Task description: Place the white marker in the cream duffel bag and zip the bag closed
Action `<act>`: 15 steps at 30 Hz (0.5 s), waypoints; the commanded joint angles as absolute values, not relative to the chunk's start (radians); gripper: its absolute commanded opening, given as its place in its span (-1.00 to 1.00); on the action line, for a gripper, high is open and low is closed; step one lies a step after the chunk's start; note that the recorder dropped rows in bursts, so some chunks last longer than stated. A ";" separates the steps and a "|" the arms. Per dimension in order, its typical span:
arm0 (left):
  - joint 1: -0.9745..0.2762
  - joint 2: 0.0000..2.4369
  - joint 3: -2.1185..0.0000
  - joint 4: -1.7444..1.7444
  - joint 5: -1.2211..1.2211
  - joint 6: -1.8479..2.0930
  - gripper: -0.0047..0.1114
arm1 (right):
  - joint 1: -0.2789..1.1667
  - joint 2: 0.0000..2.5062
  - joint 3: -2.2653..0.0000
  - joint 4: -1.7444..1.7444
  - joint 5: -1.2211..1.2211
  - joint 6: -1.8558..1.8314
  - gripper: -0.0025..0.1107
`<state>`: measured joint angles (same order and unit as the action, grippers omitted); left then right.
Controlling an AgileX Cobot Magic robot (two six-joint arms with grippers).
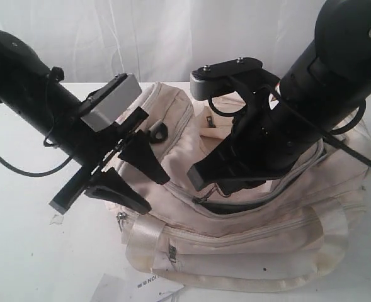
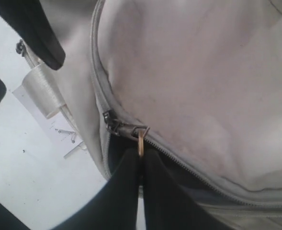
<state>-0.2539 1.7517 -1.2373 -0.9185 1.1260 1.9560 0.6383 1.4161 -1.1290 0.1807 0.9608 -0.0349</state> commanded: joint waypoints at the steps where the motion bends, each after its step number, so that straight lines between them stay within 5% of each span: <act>1: -0.254 1.734 -1.229 -0.982 1.112 2.112 0.01 | 0.639 1.405 -1.128 0.186 0.954 -0.044 -0.96; 12: -0.370 1.791 -1.229 -0.926 0.825 2.111 0.01 | 0.639 1.405 -1.128 0.188 0.952 -0.040 -0.96; 15: -0.370 1.791 -1.229 -0.926 0.812 2.108 -0.12 | 0.639 1.405 -1.128 0.188 0.943 -0.040 -0.96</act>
<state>-0.3644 1.7907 -1.2364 -0.9194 0.8176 1.9579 0.6383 1.4161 -1.1290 0.1870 0.9589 -0.0349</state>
